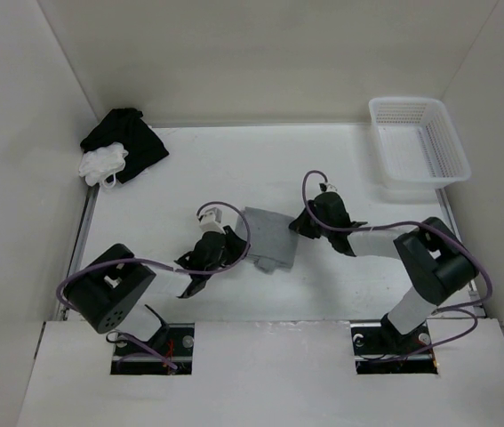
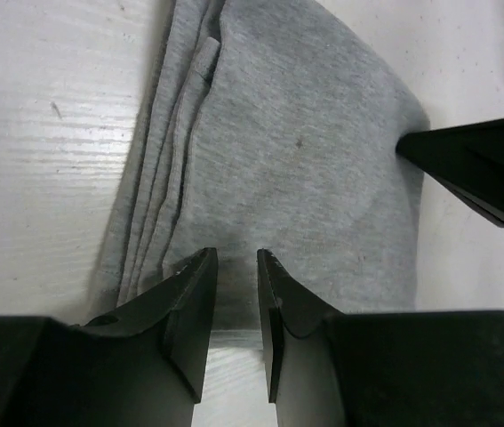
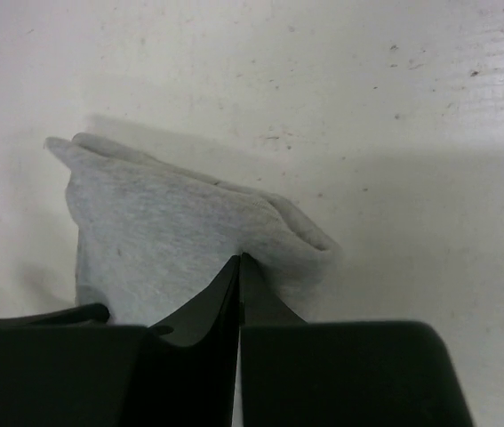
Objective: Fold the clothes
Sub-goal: Fold the tank top
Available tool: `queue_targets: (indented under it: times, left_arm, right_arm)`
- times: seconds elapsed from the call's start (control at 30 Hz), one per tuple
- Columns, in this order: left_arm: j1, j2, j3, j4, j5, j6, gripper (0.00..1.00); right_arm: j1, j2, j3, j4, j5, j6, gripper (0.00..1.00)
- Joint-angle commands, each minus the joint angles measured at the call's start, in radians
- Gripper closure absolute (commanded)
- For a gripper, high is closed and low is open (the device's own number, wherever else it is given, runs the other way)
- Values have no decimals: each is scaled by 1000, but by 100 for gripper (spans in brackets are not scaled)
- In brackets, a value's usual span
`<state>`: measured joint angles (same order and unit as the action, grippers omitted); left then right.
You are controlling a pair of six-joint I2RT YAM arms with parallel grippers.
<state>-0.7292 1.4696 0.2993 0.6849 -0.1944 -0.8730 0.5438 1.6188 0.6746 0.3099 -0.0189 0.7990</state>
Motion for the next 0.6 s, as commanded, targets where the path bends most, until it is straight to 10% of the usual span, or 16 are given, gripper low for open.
queue_targets:
  times: [0.0,0.2,0.57]
  left_arm:
    - [3,-48,-43,71,-4,-27,76]
    - [15,-188,-98,27,-8,-47,76]
    - [32,-563,-6,-396,-161,81,61]
  right_arm:
    - [-37,67,-6,147,-49,22,96]
    - [-66,81,-6,218,-85,39,92]
    - [-63,-328,-13,103,-115,-49,45]
